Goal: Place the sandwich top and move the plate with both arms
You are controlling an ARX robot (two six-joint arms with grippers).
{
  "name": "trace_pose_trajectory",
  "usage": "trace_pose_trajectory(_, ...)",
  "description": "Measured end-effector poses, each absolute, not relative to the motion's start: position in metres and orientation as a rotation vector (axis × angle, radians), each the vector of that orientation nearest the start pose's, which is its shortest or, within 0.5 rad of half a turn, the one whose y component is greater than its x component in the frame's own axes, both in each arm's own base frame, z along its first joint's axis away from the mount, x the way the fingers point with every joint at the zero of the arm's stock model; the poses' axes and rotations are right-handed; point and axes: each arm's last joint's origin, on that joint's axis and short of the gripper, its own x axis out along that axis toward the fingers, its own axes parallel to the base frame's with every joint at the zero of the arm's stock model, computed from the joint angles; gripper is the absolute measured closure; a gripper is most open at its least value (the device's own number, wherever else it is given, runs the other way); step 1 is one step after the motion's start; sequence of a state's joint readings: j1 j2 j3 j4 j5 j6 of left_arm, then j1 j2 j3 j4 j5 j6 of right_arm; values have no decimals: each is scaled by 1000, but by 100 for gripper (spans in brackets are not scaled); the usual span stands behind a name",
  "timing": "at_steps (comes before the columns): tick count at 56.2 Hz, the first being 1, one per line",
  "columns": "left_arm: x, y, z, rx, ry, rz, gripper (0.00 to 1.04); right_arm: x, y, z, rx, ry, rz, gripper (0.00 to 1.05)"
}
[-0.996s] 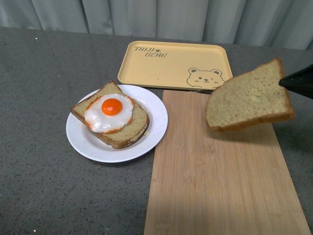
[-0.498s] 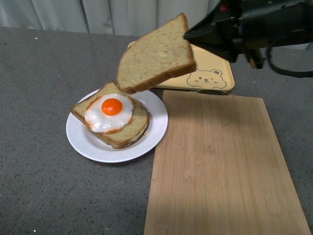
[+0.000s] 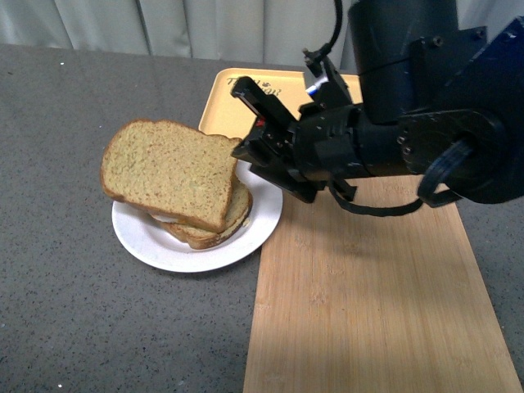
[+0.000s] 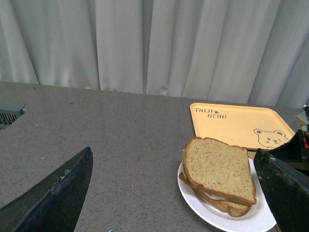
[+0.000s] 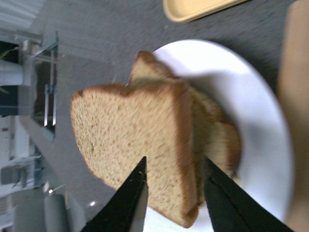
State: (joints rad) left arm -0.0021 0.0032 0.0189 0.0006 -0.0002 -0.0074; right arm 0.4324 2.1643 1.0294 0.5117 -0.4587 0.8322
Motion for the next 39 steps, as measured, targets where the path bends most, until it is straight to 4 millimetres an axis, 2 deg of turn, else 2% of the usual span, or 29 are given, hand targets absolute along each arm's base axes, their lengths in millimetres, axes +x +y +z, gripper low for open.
trace_pose_trajectory(4,97,0,170,-7,-16,-2,7,354,166,76,697,910,498,59)
trace_pose_trajectory(11,97,0,170,-7,-16,-2,7,346,143,100,536,746,386,39)
trace_pose_trajectory(13,97,0,170,-7,-16,-2,7,345,139,102,467,613,325,42)
trace_pose_trajectory(16,97,0,170,-7,-17,-5,7,338,129,108,306,315,189,52)
trace_pose_trajectory(19,97,0,170,-7,-17,-3,7,323,115,109,194,170,72,61)
trace_pose_trajectory(22,97,0,170,-7,-17,-2,7,308,101,113,115,88,26,70)
trace_pose_trajectory(28,97,0,170,-7,-17,-2,7,283,78,130,55,9,5,88)
trace_pose_trajectory(34,97,0,170,-7,-17,-3,7,261,60,137,18,2,2,104)
trace_pose_trajectory(39,97,0,170,-7,-17,-2,7,244,48,137,6,20,0,104)
